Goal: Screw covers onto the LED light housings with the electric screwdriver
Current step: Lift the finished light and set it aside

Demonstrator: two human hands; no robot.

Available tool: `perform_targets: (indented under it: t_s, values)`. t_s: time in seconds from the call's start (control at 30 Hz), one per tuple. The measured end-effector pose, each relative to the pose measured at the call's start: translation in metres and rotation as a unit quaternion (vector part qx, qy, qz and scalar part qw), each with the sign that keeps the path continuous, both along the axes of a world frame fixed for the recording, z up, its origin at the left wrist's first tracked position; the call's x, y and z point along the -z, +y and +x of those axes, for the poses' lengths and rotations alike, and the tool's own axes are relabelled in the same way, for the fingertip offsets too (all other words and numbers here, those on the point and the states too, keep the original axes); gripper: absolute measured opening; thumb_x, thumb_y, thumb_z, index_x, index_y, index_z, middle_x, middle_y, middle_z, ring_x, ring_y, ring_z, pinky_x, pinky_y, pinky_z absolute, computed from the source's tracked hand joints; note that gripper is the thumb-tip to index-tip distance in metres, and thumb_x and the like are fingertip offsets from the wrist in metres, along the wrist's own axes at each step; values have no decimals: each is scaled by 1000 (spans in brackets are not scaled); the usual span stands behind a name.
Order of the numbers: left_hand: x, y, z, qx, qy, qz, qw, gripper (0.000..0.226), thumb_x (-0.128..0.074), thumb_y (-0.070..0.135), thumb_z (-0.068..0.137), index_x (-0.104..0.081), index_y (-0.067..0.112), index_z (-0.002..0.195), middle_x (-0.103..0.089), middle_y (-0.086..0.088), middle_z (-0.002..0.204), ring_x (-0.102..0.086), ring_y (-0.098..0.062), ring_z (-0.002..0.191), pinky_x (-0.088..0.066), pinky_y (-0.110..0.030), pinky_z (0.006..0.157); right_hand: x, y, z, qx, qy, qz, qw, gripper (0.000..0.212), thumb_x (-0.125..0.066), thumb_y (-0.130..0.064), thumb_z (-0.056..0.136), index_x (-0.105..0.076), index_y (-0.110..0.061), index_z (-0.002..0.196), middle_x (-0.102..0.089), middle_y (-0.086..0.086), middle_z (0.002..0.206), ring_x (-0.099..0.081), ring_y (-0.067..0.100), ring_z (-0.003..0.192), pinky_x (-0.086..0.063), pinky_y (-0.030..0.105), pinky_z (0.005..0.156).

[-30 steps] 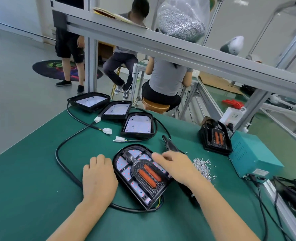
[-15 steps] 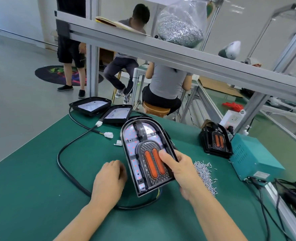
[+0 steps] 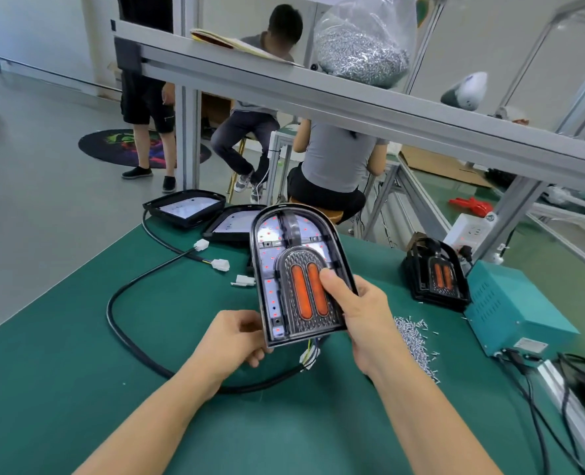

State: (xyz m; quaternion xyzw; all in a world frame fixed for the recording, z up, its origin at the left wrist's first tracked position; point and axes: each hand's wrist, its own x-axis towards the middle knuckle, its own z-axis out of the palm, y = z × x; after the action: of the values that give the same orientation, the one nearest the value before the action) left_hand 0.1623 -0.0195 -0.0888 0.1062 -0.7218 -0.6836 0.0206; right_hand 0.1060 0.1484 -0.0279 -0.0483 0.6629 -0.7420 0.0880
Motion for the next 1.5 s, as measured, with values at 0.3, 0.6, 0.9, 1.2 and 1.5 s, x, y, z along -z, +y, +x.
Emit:
perform_targets:
  t_s: [0.3,0.6,0.9,1.2,1.5]
  values:
    - [15,-10,-2,-2,19,-504,863,26,-51,18,91,-72,28,103,-62,8,104,-59,-17,95,-42,-24,75,3,-6,-1,64,-12,16,998,18,-75,-24,84,-71,-8,89,-76,4,78,-68,13,64,-55,21,58]
    - [12,-61,0,-115,94,-516,843,31,-59,32,88,-64,32,119,-51,11,128,-42,-14,121,-28,-29,98,-34,-7,-10,46,29,8,998,23,-75,-31,84,-71,-9,91,-77,9,84,-69,17,68,-55,26,62]
    - [-14,-156,26,-32,-171,-377,910,85,-58,34,43,-49,43,127,-23,5,155,-14,-16,143,-13,-39,115,-42,8,-13,62,25,8,998,19,-75,-30,84,-70,-12,86,-76,7,81,-67,16,61,-52,21,49]
    - [0,-140,26,60,-9,-522,851,28,-78,47,69,-57,43,87,-45,15,114,-43,-7,113,-25,-28,100,-43,6,-10,58,31,25,998,23,-75,-30,84,-70,-9,91,-77,8,84,-70,19,69,-56,27,59]
    - [8,-142,27,102,16,-495,863,29,-68,42,83,-48,24,73,-38,16,127,-41,-5,117,-34,-24,94,-39,11,-8,50,16,9,999,25,-74,-29,84,-70,-6,93,-76,9,82,-71,17,64,-55,24,53]
